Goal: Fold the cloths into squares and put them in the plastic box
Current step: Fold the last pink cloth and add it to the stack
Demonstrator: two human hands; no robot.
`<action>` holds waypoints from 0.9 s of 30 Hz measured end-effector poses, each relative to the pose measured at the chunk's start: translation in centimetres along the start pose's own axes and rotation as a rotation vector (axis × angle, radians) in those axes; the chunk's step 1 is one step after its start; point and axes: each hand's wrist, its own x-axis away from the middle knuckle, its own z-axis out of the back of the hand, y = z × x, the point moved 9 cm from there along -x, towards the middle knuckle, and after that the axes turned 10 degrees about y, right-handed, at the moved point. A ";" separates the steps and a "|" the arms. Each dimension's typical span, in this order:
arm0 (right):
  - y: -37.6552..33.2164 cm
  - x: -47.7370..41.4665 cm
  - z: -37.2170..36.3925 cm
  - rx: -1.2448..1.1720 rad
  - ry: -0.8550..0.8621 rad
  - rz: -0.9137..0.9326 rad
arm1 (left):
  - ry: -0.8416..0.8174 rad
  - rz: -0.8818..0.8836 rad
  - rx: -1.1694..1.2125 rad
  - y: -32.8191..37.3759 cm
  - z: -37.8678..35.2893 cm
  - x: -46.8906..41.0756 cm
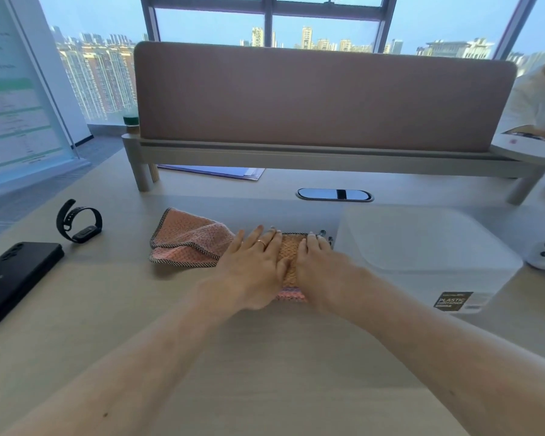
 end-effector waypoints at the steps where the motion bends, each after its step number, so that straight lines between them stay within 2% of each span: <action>1: -0.2 0.0 -0.5 0.039 0.007 0.022 | -0.002 0.011 -0.001 -0.1 -0.4 0.1; 4: -0.4 -0.4 -1.2 0.054 0.059 0.042 | 0.001 0.033 0.032 -0.4 -0.8 0.2; 7: -0.4 -0.1 -0.7 0.016 0.100 0.004 | 0.091 0.024 0.218 -1.3 1.3 0.5; 9: 0.5 0.3 1.0 -0.029 0.250 -0.071 | 0.272 0.068 0.332 -4.6 3.8 1.3; 11: 2.1 1.8 3.4 -0.198 0.431 -0.178 | 0.369 0.083 0.271 -8.8 5.0 2.6; 13: 1.3 2.6 3.9 -0.366 0.491 -0.112 | 0.321 0.037 0.171 -11.6 4.3 3.5; 15: -0.9 3.3 4.0 -0.405 0.414 0.043 | 0.322 0.040 0.148 -13.2 4.1 4.3; 19: -1.8 4.5 6.8 -0.576 0.537 0.070 | 0.391 0.068 0.204 -14.0 5.7 5.4; 22: -2.8 4.1 7.6 -0.741 0.500 0.047 | 0.277 0.048 0.317 -12.8 5.9 6.7; 26: -6.6 3.1 6.3 -0.646 0.410 0.136 | -0.103 0.074 0.471 -10.4 4.3 9.9; 27: -7.3 3.2 6.0 -0.611 0.417 0.154 | -0.139 0.107 0.563 -9.9 4.3 10.7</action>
